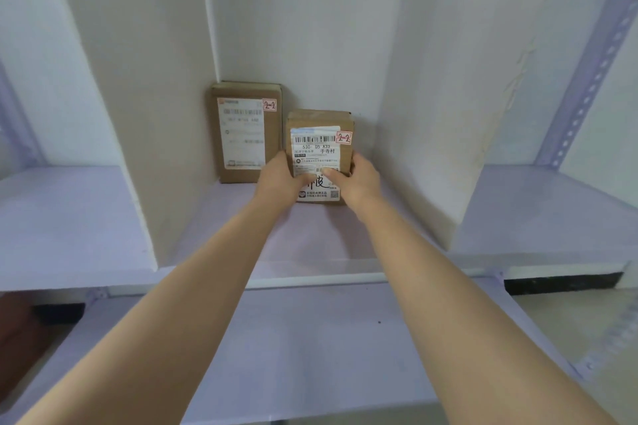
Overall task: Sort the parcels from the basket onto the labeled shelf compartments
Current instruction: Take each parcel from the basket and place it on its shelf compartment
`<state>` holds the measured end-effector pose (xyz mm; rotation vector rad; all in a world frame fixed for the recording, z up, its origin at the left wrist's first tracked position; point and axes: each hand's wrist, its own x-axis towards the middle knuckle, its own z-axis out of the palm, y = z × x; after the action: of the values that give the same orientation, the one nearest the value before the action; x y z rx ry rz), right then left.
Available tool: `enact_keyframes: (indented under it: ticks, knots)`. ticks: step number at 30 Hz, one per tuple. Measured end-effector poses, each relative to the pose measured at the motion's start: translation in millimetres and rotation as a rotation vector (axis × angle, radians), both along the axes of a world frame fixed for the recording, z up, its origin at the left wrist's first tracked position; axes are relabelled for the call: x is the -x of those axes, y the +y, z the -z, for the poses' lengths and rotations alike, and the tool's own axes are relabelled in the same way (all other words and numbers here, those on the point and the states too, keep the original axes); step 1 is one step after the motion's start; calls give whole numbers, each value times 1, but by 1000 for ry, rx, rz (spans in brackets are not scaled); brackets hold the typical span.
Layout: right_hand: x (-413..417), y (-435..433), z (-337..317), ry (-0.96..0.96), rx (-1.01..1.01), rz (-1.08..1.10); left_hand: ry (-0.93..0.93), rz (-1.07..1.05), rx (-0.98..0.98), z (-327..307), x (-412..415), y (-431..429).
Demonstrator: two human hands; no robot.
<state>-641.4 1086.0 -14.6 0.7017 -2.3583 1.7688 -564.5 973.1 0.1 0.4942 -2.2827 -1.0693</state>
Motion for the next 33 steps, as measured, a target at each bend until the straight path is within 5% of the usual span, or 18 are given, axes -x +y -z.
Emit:
enact_keyframes:
  ticks: [20, 33]
  knots:
    - [77, -36, -5, -55, -2, -92, -50, -161, -49, 5, 80, -19]
    - [86, -51, -4, 7, -95, 68, -80, -311, 12, 9, 98, -18]
